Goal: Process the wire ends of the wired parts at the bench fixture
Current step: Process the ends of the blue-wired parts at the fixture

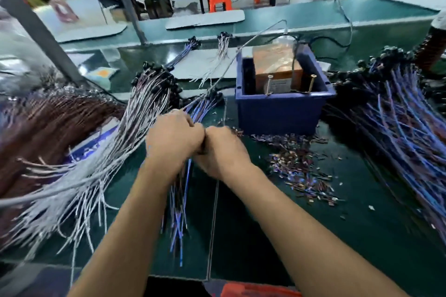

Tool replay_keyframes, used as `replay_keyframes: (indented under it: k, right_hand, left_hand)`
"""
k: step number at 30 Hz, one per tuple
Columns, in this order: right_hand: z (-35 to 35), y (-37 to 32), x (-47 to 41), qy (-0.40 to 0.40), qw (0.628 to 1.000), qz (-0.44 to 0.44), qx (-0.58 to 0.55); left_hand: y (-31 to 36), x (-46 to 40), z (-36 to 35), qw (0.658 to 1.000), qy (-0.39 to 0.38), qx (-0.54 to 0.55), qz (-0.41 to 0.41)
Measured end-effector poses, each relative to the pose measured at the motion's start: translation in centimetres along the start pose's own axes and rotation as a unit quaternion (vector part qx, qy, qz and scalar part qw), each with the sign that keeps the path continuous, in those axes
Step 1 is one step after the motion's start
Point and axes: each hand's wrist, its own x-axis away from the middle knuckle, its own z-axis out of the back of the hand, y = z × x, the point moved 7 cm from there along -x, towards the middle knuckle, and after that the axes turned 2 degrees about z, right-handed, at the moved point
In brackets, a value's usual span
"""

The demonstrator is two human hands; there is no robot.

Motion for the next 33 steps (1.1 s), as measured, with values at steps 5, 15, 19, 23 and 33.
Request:
replay_keyframes:
  k: [5,15,19,23,33]
  right_hand:
    - [-1.2,0.9,-2.5,0.015,0.998,-0.065,0.01]
    - [-1.0,2.0,-3.4,0.017,0.994,-0.094,0.048]
    - [-1.0,1.6,-3.4,0.027,0.991,-0.086,0.098]
    - [-0.9,0.8,-3.1,0.027,0.99,-0.056,0.129]
    - [-0.4,3.2,-2.3,0.008,0.98,-0.119,-0.159]
  left_hand:
    - [1.8,-4.0,-0.8,0.994,0.025,-0.094,-0.048]
    - [4.4,-9.2,-4.0,0.995,-0.033,-0.09,-0.035]
    - [3.5,-9.4,-3.0,0.999,-0.028,-0.037,-0.027]
    - [2.8,-9.4,-2.4,0.994,-0.07,0.085,-0.007]
    - [1.9,-8.3,-3.0,0.97,-0.167,0.174,0.04]
